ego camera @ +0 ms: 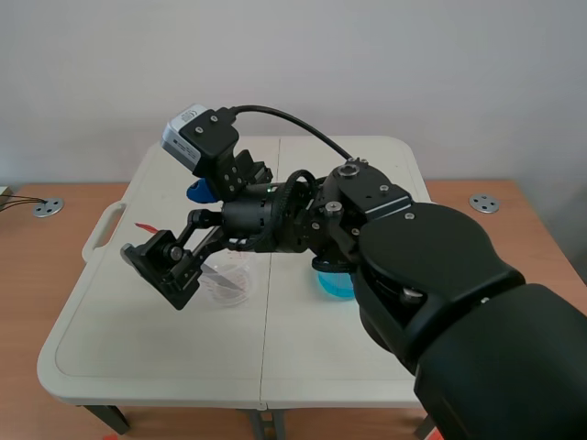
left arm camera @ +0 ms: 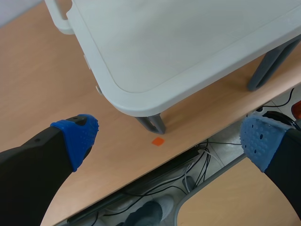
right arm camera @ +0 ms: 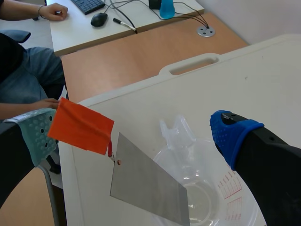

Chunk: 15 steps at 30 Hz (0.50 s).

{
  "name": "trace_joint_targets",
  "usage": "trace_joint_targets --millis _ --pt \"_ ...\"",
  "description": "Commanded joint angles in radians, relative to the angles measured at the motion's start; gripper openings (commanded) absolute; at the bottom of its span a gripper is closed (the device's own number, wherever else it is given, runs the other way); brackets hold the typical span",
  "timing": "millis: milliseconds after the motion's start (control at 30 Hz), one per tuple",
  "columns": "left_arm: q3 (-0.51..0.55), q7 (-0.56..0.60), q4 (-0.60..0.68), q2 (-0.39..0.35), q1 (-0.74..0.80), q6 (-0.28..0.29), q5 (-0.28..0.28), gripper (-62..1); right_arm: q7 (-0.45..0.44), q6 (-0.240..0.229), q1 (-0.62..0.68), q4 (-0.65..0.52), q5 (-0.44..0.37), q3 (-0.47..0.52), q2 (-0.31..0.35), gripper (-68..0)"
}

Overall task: Hold the metal plate by the orange handle, dip it into the blue solution, take it out and point at it, then put the plate back in the beaker on the left.
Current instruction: 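Return to the home posture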

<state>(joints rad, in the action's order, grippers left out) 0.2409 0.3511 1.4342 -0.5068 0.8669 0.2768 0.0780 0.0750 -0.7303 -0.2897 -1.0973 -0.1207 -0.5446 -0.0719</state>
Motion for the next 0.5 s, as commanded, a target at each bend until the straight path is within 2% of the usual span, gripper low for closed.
trace_joint_targets --millis 0,233,467 --pt "0.011 0.016 0.016 -0.004 -0.001 -0.001 0.006 1.4 -0.012 -0.015 -0.02 -0.01 -0.013 0.005 0.0 -1.3" --pt "0.011 0.016 0.016 -0.004 -0.001 -0.001 0.006 1.4 -0.014 -0.015 -0.016 -0.02 -0.025 -0.004 0.012 -1.2" --pt "0.011 0.016 0.016 -0.004 0.0 -0.001 0.006 1.4 -0.014 -0.015 0.052 -0.154 -0.063 -0.055 0.087 -1.2"
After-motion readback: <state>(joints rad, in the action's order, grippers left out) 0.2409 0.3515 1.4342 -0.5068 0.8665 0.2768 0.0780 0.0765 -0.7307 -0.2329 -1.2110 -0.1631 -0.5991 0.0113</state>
